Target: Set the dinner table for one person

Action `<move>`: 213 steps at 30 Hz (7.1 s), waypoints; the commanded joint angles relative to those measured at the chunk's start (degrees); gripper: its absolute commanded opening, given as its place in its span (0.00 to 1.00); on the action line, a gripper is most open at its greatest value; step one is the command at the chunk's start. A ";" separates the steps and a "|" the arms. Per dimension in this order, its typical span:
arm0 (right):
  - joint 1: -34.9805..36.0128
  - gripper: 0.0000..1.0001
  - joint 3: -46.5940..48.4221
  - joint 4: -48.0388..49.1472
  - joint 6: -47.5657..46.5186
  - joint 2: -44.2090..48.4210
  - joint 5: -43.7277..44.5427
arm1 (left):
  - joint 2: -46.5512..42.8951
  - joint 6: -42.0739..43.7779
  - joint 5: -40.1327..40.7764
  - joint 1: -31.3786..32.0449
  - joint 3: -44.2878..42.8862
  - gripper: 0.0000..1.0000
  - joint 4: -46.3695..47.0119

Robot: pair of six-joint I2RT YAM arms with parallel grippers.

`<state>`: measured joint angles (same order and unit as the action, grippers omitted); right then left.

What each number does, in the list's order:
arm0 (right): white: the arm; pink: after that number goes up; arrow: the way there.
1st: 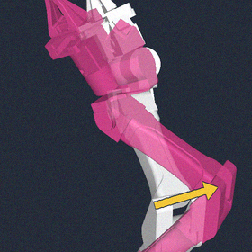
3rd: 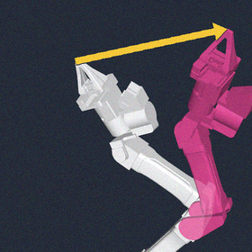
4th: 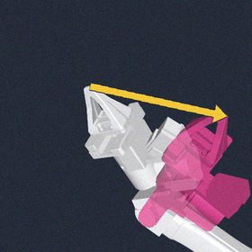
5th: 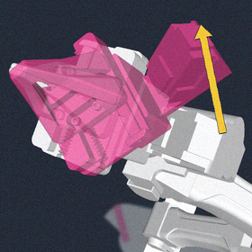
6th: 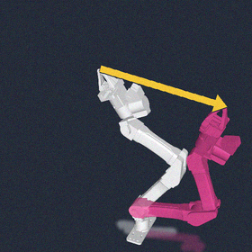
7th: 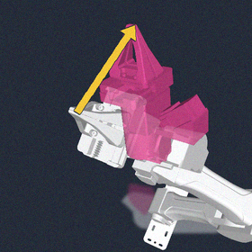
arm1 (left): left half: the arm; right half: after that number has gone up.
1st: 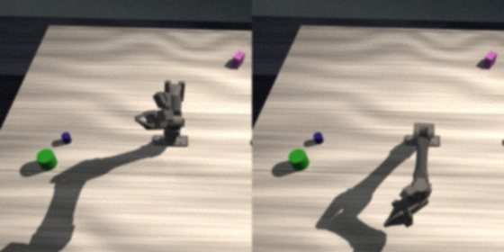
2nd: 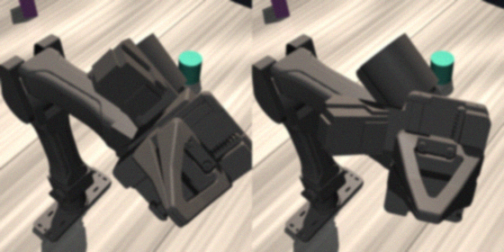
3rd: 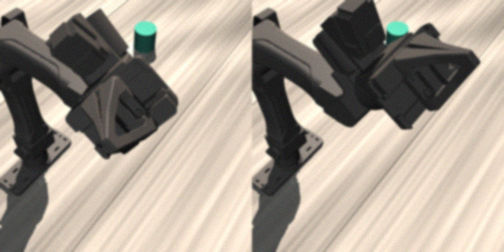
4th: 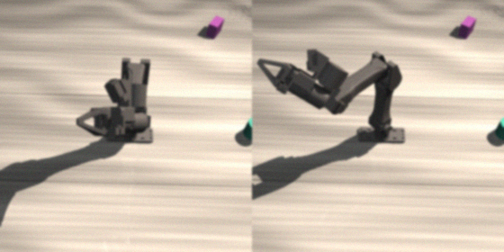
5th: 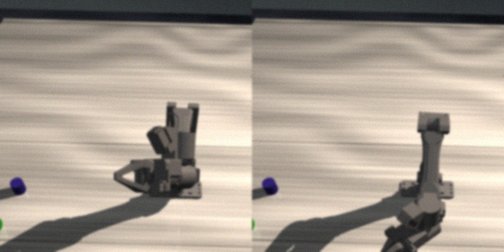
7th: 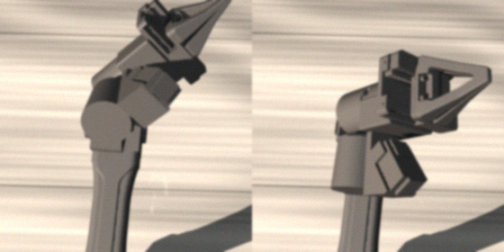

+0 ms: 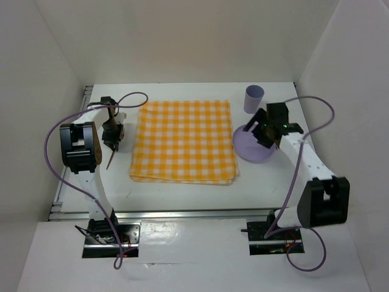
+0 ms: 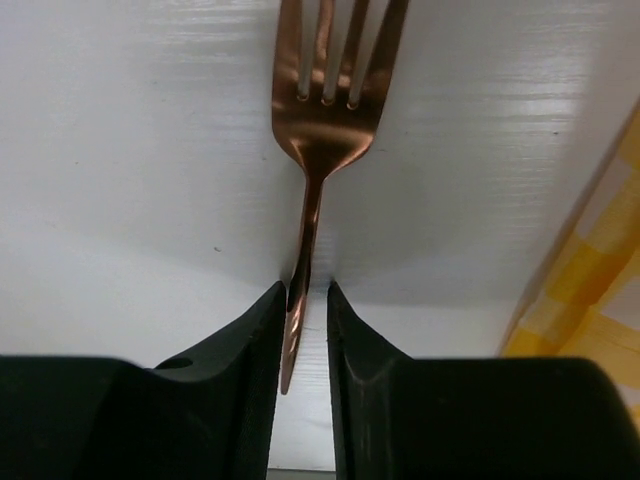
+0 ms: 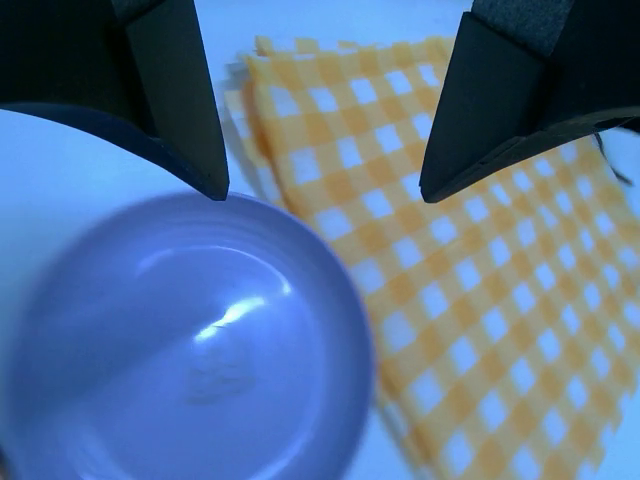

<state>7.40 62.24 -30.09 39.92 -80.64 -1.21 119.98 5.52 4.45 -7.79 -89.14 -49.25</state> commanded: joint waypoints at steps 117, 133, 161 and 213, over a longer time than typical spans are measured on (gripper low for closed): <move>5.35 0.78 19.16 -4.02 -15.58 -9.27 -10.56 | 6.66 2.13 3.11 3.31 -2.52 0.00 0.74; 4.30 0.78 16.34 -4.02 -15.05 -7.69 -8.89 | -8.87 -18.52 -1.26 6.11 -15.71 0.00 -7.26; 0.09 0.83 12.47 -6.48 -15.22 -5.40 -5.46 | 5.52 -28.46 3.98 19.04 -9.74 0.00 -8.40; -13.11 0.19 19.16 2.22 -27.98 -38.72 12.99 | -7.21 -16.42 0.39 17.99 -13.43 0.62 -8.14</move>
<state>-5.39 85.82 -25.06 8.51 -120.22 7.84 116.49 -11.94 4.43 10.90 -103.68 -58.08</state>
